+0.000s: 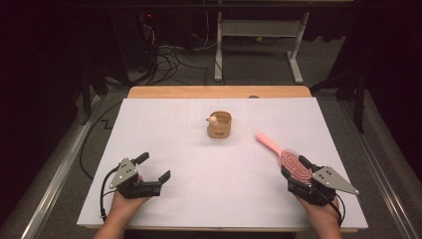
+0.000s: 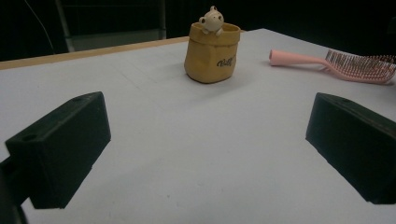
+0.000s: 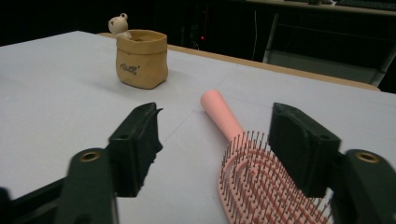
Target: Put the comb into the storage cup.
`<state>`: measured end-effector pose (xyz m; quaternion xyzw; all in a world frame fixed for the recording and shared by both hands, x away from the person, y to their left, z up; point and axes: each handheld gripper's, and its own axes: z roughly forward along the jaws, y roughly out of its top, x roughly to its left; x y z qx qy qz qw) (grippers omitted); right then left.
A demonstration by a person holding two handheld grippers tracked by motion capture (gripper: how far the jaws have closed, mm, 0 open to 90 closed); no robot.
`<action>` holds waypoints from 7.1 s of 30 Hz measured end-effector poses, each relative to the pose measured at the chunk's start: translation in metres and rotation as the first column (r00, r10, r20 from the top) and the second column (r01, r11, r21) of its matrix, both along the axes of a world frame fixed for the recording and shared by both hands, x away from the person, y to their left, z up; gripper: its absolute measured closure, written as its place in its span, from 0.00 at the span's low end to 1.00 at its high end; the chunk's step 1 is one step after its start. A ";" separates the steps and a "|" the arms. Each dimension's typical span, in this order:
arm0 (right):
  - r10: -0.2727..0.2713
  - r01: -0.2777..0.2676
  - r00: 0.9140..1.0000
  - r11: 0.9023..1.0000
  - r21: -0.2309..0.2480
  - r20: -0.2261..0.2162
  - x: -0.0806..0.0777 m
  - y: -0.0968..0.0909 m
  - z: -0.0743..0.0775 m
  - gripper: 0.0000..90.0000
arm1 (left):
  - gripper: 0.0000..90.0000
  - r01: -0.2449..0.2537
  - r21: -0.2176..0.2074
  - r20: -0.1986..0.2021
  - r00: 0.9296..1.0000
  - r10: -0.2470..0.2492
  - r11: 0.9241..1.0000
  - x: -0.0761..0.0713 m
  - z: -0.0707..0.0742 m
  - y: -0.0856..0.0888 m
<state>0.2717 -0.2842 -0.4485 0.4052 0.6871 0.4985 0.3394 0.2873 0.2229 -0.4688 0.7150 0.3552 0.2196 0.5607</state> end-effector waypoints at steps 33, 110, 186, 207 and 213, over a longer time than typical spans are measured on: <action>-0.171 0.113 0.923 0.977 -0.181 -0.344 0.070 -0.075 -0.017 1.00 | 0.01 -0.015 -0.005 -0.017 1.000 0.014 1.000 0.000 -0.001 0.002; 0.180 -0.349 0.879 0.875 -0.337 -0.442 0.001 0.043 0.001 1.00 | 0.01 -0.008 -0.018 -0.017 1.000 0.008 1.000 -0.002 0.001 0.005; -0.036 0.035 0.961 0.999 -0.009 -0.275 0.010 -0.015 0.004 0.00 | 0.01 -0.041 0.025 -0.041 0.998 0.042 0.999 0.003 -0.003 0.008; -0.128 0.075 0.903 0.987 -0.142 -0.411 0.025 0.001 0.008 0.00 | 0.04 -0.002 0.088 -0.052 0.999 0.007 0.996 0.006 0.003 0.014; -0.149 0.065 0.873 0.979 -0.192 -0.464 0.031 0.006 0.009 0.00 | 0.04 0.035 0.078 -0.044 0.999 -0.032 0.996 0.003 0.002 0.008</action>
